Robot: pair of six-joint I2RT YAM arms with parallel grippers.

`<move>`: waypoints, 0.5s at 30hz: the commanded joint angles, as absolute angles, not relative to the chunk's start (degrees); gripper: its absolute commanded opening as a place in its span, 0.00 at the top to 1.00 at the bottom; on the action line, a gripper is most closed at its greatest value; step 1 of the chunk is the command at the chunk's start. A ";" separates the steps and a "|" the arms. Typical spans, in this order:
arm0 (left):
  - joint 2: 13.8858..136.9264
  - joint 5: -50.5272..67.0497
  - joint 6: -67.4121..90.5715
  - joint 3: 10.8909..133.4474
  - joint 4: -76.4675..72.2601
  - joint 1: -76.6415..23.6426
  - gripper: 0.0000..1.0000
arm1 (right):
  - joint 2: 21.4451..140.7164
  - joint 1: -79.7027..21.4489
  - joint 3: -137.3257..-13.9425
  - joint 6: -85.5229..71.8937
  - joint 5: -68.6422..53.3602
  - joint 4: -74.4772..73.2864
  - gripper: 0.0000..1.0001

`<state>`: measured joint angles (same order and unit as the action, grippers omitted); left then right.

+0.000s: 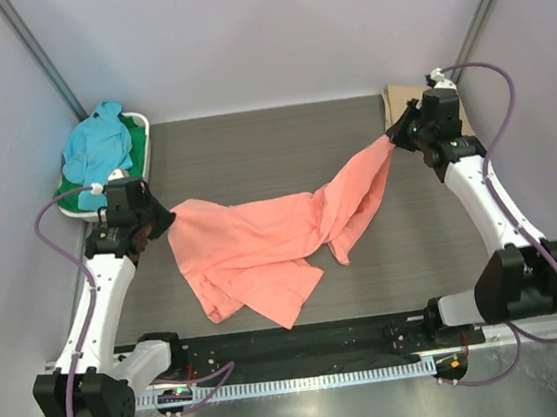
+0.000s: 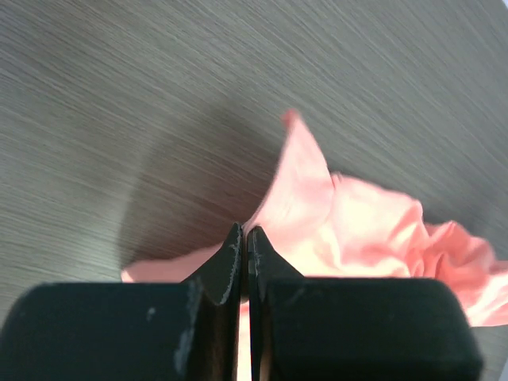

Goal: Fold and stack the t-shirts

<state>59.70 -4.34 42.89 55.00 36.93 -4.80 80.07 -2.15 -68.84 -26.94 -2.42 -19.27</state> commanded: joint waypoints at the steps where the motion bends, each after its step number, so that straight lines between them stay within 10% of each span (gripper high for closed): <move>1: 59.15 -3.78 39.02 56.95 40.34 -4.57 1.00 | 75.95 -2.29 -68.56 -25.40 -1.14 -20.92 0.99; 15: 54.76 -7.38 34.98 61.09 43.15 -4.48 1.00 | 64.43 -2.28 -58.20 -29.79 -4.46 -19.70 0.99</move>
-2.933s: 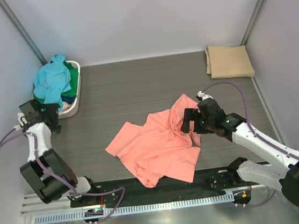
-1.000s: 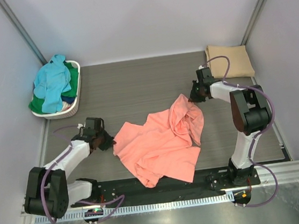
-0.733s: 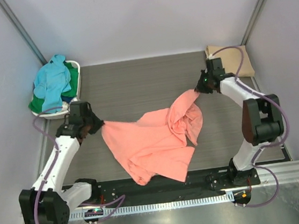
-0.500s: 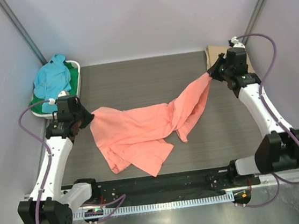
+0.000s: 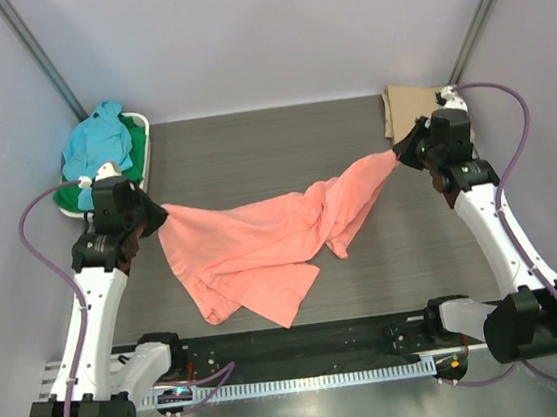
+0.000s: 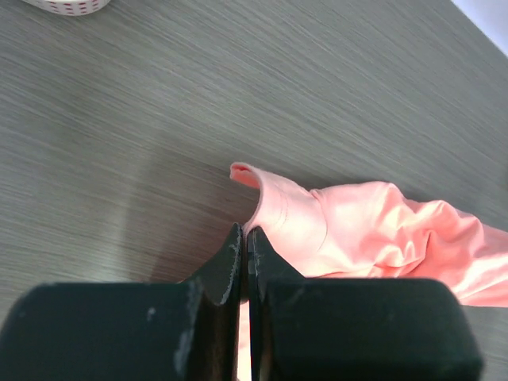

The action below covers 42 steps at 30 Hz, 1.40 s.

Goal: Fold and stack the t-shirts

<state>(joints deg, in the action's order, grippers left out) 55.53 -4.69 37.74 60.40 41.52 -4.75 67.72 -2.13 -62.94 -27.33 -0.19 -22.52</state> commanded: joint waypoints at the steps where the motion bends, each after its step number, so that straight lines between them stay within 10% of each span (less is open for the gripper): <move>1: 54.58 -7.47 34.72 60.47 42.89 -4.48 1.00 | 63.99 -2.55 -55.23 -30.93 -6.66 -18.99 0.99; 13: 55.46 -5.63 34.89 57.39 40.08 -4.39 1.00 | 71.03 -3.78 -89.47 -20.75 -11.69 -22.86 0.99; 27: 56.43 -4.30 33.40 55.72 39.29 -4.39 1.00 | 26.84 -8.08 -31.67 -39.18 -17.21 -22.58 0.98; 34: 58.18 -3.52 33.58 54.49 37.70 -4.22 1.00 | 17.22 -9.67 -31.64 -44.56 -24.78 -38.21 0.99; 42: 56.87 -4.83 33.22 53.09 37.71 -4.13 1.00 | 32.85 -19.10 -35.77 -41.12 -30.60 -34.38 0.98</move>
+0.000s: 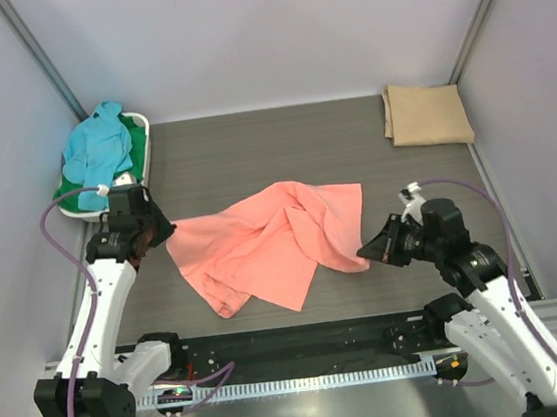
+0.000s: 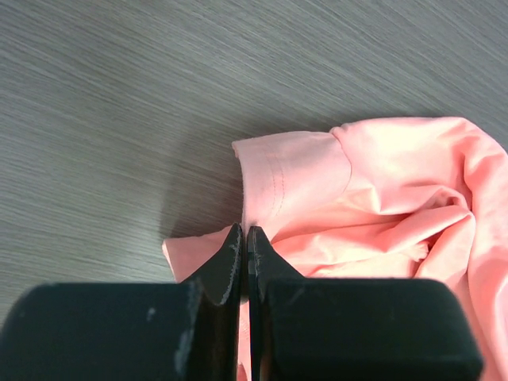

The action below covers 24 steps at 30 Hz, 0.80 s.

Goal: Fold and stack the t-shirts

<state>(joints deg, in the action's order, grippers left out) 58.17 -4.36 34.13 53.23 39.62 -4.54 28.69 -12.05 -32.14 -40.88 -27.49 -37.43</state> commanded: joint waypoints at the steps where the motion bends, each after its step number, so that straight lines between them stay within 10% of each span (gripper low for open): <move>1: 56.87 -5.09 33.22 53.09 37.79 -4.13 1.00 | 35.83 -23.08 -36.21 -41.74 -28.41 -31.58 0.99; 11: 57.13 -5.97 32.87 53.26 38.58 -3.43 1.00 | 82.49 -66.00 -69.51 -32.44 1.15 -31.91 0.98; 18: 56.51 -5.19 32.78 52.65 38.50 -3.43 1.00 | 80.98 -64.34 -62.08 -33.47 12.72 -33.40 0.24; 24: 57.75 -3.52 32.78 53.00 38.41 -3.34 1.00 | 59.00 -43.74 -42.06 -47.63 15.39 -32.17 0.33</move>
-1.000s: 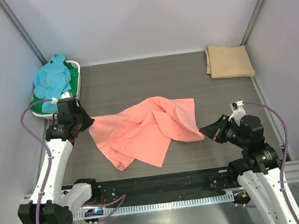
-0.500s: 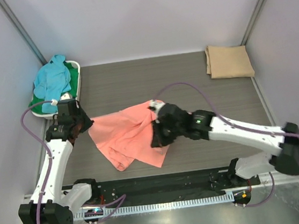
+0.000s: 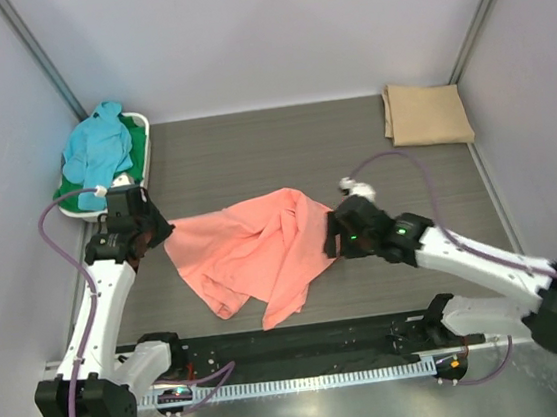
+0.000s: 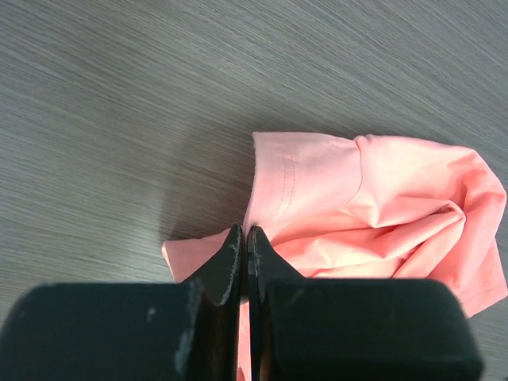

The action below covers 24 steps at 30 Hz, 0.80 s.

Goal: Fold and stack the t-shirts

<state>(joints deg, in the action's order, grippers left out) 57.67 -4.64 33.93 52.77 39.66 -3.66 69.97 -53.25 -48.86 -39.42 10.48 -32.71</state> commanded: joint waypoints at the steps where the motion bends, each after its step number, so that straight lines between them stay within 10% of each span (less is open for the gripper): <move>1: 57.74 -3.08 32.78 53.00 38.32 -3.34 1.00 | 55.06 -41.42 -40.27 -48.16 14.86 -32.17 0.36; 9: 57.22 -2.20 32.78 52.65 38.23 -3.34 1.00 | 60.28 -25.32 -31.91 -46.85 3.09 -23.05 0.60; 24: 56.51 -2.20 32.43 52.65 38.23 -3.34 1.00 | 75.58 -23.03 -29.44 -45.53 -3.87 -8.09 0.62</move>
